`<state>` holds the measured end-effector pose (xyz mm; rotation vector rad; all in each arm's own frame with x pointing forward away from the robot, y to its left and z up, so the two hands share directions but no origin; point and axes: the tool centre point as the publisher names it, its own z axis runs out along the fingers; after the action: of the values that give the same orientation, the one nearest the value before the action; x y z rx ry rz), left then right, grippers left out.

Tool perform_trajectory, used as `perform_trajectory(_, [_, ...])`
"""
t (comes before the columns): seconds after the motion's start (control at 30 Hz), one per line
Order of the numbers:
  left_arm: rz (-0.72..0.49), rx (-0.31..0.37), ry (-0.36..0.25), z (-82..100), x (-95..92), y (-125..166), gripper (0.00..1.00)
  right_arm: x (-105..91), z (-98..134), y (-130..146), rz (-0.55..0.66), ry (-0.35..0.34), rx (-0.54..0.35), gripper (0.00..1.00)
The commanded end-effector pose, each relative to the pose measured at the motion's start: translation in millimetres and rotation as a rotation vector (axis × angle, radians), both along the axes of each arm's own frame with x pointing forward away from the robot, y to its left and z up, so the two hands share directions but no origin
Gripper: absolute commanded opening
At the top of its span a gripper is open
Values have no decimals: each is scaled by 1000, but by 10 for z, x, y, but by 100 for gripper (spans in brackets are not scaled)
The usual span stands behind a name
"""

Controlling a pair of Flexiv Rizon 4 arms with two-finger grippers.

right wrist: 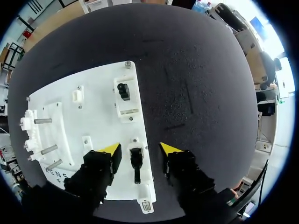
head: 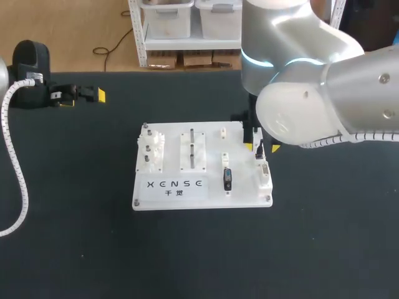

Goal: Insert the USB connector, Ethernet cable, and multi-pin plug into their matching sockets one by one.

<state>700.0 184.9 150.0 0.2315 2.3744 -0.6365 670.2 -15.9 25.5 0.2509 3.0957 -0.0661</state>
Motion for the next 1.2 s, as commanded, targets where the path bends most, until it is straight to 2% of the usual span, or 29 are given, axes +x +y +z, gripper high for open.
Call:
perform_trajectory(0.03, [0, 0, 0, 0, 0, 0, 100, -98, 226, 37, 2, -36, 12, 100])
perform_trajectory(0.23, [0, 0, 0, 0, 0, 0, 100, -204, 484, 295, 50, -78, 14, 100])
perform_trajectory(0.37, [0, 0, 0, 0, 0, 0, 100, -319, 504, 459, 86, -81, -12, 100])
perform_trajectory(0.67, [0, 0, 0, 0, 0, 0, 100, -605, 360, 692, 155, -42, -33, 100])
perform_trajectory(0.83, [0, 0, 0, 0, 0, 0, 100, -715, 241, 736, 164, -14, -35, 100])
perform_trajectory(1.2, [0, 0, 0, 0, 0, 0, 100, -798, -13, 763, 154, 47, -29, 100])
